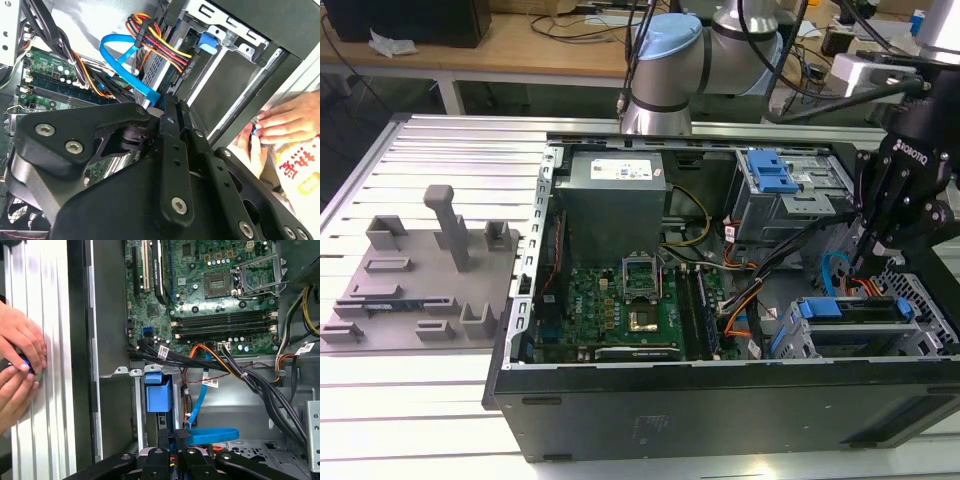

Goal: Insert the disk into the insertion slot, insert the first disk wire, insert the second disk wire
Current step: 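Insert the second disk wire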

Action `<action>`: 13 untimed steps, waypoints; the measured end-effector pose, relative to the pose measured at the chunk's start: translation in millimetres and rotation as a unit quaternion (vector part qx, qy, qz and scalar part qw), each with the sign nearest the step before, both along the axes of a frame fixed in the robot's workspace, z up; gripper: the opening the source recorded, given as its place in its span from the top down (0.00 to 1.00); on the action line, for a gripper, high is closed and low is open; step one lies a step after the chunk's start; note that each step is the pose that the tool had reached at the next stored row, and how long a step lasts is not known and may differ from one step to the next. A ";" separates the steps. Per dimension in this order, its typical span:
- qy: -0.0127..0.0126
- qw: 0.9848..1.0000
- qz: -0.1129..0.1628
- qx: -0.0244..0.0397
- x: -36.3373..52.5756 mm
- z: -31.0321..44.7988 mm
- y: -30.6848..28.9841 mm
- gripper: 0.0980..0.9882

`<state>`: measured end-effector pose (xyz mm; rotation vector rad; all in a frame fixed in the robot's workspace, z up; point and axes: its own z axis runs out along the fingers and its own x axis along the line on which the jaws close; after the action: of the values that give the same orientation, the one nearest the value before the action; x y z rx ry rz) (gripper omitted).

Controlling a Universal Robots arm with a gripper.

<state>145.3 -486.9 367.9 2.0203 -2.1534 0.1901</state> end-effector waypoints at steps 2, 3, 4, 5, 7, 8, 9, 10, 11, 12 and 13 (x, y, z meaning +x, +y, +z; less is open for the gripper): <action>-0.002 1.000 0.000 0.008 0.0 0.0 -5.0 0.93; -0.004 1.000 0.000 0.012 0.0 -0.1 -8.2 0.93; -0.005 1.000 0.000 0.016 0.0 -0.2 -10.5 0.93; -0.007 1.000 0.000 0.022 0.0 -0.3 -14.3 0.93; -0.009 0.999 0.000 0.052 -0.3 -0.9 -24.5 0.93; -0.009 0.998 0.000 0.059 -0.5 -0.9 -25.8 0.93; -0.009 0.997 0.000 0.074 -0.8 -1.1 -28.0 0.93; -0.009 0.996 0.000 0.086 -1.0 -1.2 -30.3 0.93; -0.010 0.995 0.000 0.098 -1.1 -1.8 -34.4 0.93; -0.010 0.994 -0.001 0.107 -1.1 -2.7 -39.2 0.93; -0.010 0.994 -0.001 0.111 -1.1 -3.3 -40.7 0.93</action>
<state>144.2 -527.6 364.5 2.1404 -2.2775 -0.0318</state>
